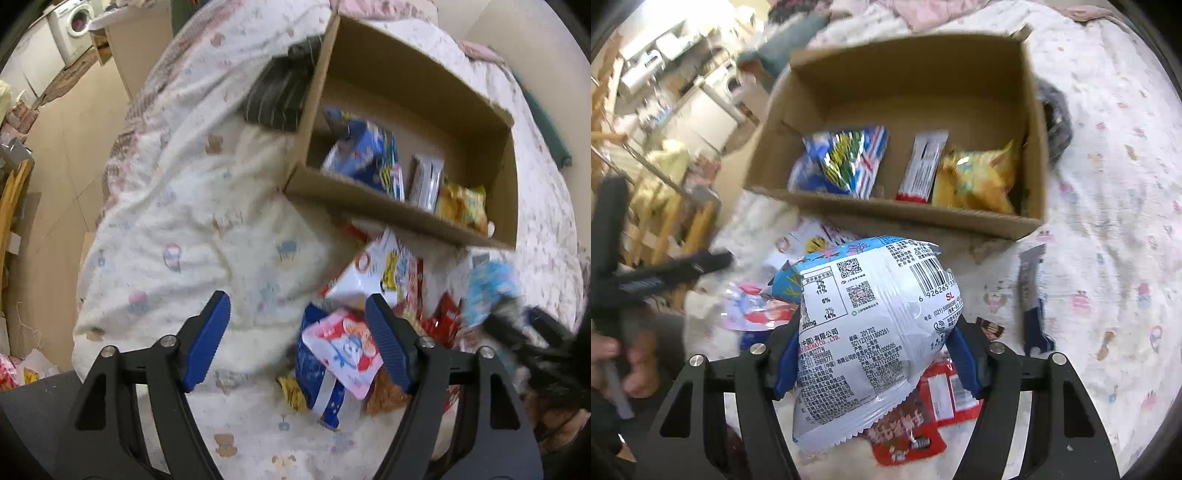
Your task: Organize snacks
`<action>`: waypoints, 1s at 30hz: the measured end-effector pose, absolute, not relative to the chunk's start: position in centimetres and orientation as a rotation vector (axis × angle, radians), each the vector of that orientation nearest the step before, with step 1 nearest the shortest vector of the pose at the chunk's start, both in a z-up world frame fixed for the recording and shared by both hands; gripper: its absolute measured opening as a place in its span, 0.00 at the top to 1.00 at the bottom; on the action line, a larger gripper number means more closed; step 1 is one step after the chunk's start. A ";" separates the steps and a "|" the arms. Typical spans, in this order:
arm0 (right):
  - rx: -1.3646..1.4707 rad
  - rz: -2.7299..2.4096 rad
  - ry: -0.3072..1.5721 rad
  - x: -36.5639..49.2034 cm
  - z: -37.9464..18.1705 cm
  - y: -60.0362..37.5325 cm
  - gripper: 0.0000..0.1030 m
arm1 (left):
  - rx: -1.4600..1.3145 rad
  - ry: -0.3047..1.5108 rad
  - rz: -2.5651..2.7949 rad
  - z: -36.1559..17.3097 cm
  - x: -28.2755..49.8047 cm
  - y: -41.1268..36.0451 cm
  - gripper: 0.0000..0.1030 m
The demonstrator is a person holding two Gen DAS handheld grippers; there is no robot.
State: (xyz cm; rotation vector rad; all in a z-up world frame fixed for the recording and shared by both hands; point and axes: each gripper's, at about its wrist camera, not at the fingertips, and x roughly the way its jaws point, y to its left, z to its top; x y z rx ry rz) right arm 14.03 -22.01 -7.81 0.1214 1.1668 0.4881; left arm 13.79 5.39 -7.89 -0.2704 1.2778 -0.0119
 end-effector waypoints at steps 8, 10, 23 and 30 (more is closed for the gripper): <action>0.222 0.444 1.135 13.8 -7.1 -24.8 0.32 | -0.380 1.432 -0.067 -10.9 13.7 4.3 0.73; 0.229 0.438 1.136 13.8 -7.1 -25.1 0.32 | -0.382 1.420 -0.099 -10.4 13.9 3.5 0.75; 0.253 0.392 1.138 13.6 -7.3 -26.4 0.32 | -0.288 1.529 -0.245 -12.3 14.2 -2.8 0.94; 0.256 0.403 1.118 13.5 -6.7 -26.0 0.32 | -0.285 1.501 -0.300 -11.0 12.9 -2.7 0.96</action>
